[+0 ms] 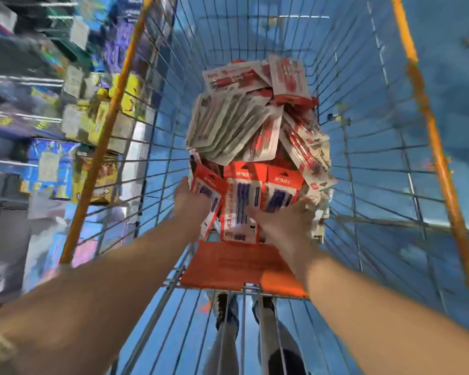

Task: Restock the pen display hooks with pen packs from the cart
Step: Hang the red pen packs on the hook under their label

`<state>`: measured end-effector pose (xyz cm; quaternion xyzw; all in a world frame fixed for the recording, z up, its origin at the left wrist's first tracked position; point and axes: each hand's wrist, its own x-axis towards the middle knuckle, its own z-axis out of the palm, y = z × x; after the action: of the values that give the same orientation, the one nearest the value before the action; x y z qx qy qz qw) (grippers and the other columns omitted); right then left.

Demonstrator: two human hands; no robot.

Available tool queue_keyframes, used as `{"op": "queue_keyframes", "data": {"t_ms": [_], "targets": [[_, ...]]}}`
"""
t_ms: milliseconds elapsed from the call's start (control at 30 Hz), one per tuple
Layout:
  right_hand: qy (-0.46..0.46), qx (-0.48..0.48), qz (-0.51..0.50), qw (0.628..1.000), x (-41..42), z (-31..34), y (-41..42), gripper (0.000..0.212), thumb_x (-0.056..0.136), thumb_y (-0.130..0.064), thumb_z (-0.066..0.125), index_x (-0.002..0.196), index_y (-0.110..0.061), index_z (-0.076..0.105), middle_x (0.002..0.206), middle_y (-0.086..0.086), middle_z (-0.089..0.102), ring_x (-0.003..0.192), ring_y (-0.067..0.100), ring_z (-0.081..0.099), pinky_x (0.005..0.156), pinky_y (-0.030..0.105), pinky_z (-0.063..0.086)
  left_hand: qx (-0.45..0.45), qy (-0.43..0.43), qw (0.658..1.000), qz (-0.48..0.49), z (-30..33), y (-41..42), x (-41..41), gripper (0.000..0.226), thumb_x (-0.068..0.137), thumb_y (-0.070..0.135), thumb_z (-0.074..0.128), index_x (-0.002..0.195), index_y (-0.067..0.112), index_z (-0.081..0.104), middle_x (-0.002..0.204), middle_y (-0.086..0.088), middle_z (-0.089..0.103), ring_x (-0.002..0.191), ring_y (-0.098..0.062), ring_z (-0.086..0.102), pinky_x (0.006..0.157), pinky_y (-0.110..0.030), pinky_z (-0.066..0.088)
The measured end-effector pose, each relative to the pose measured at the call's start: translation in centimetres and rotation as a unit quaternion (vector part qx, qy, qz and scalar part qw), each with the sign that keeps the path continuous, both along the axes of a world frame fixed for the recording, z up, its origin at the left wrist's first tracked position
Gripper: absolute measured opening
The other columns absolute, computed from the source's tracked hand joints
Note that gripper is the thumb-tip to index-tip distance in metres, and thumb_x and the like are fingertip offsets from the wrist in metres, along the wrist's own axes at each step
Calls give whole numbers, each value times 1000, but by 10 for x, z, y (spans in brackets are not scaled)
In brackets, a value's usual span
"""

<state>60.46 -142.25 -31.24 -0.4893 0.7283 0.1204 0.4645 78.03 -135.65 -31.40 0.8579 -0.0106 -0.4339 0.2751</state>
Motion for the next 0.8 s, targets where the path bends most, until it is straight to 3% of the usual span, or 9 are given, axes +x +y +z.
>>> {"op": "queue_keyframes", "data": {"t_ms": [100, 200, 333, 400, 467, 567, 667, 733, 800], "targets": [[30, -21, -6, 999, 7, -10, 3, 154, 60, -78, 82, 161, -11, -14, 168, 22, -1, 157, 40, 5, 125, 56, 20, -5, -21, 1000, -10, -2, -7, -1, 58, 98, -2, 46, 147, 30, 44, 111, 4, 58, 103, -24, 61, 77, -26, 42], [36, -36, -27, 998, 12, -11, 8, 146, 67, -74, 80, 162, -11, -12, 168, 22, 0, 156, 40, 8, 122, 53, 21, -17, -29, 998, -51, -14, -3, -1, 47, 88, -1, 62, 128, 26, 62, 104, -1, 71, 104, -32, 70, 70, -31, 50], [11, -54, -38, 998, 12, -18, 12, 144, 71, -73, 78, 161, -9, -13, 168, 24, 0, 156, 42, 1, 125, 52, 10, -14, -46, 996, -74, -22, 6, 5, 84, 59, 38, 80, 139, 33, 55, 124, -2, 67, 114, -23, 66, 100, -47, 56], [5, -65, -39, 997, 11, -19, 13, 144, 70, -72, 80, 161, -7, -10, 167, 25, 3, 156, 42, 3, 125, 53, 11, 38, -57, 991, -112, -15, 5, 2, 103, 67, 44, 86, 156, 37, 35, 149, -4, 42, 128, -23, 53, 109, -45, 49], [-3, -80, -41, 996, 11, -17, 13, 142, 69, -70, 82, 161, -6, -5, 165, 25, 8, 154, 42, 8, 125, 52, 16, 77, -88, 984, -132, -11, 6, 2, 106, 75, 47, 86, 160, 36, 23, 152, -6, 28, 136, -29, 44, 112, -50, 44], [-27, -103, -54, 993, 11, -14, 17, 135, 69, -63, 86, 159, -7, 2, 162, 23, 12, 151, 41, 13, 124, 51, 22, 87, -132, 980, -123, -7, 4, -3, 76, 78, 57, 78, 141, 32, 44, 121, 2, 55, 129, -30, 51, 109, -55, 42], [-51, -135, -60, 988, 10, -14, 21, 126, 70, -57, 88, 156, -9, 8, 157, 20, 19, 147, 41, 21, 121, 53, 29, 36, -124, 989, -74, 3, 1, -8, 54, 87, 56, 73, 128, 30, 49, 88, 16, 59, 89, -17, 64, 79, -33, 51], [-76, -154, -67, 983, 7, -12, 24, 117, 67, -54, 90, 152, -17, 18, 151, 13, 34, 142, 35, 35, 116, 51, 37, -2, -126, 989, -73, 9, 2, -7, 40, 91, 55, 69, 119, 33, 50, 85, 20, 58, 76, -8, 59, 63, -24, 42], [-134, -150, -114, 973, 4, -10, 26, 89, 68, -49, 91, 134, -34, 31, 129, -2, 56, 118, 21, 60, 96, 37, 55, -31, -135, 989, -60, 13, 2, -2, 33, 92, 58, 67, 112, 33, 56, 87, 20, 61, 80, -10, 60, 68, -25, 43]]}}
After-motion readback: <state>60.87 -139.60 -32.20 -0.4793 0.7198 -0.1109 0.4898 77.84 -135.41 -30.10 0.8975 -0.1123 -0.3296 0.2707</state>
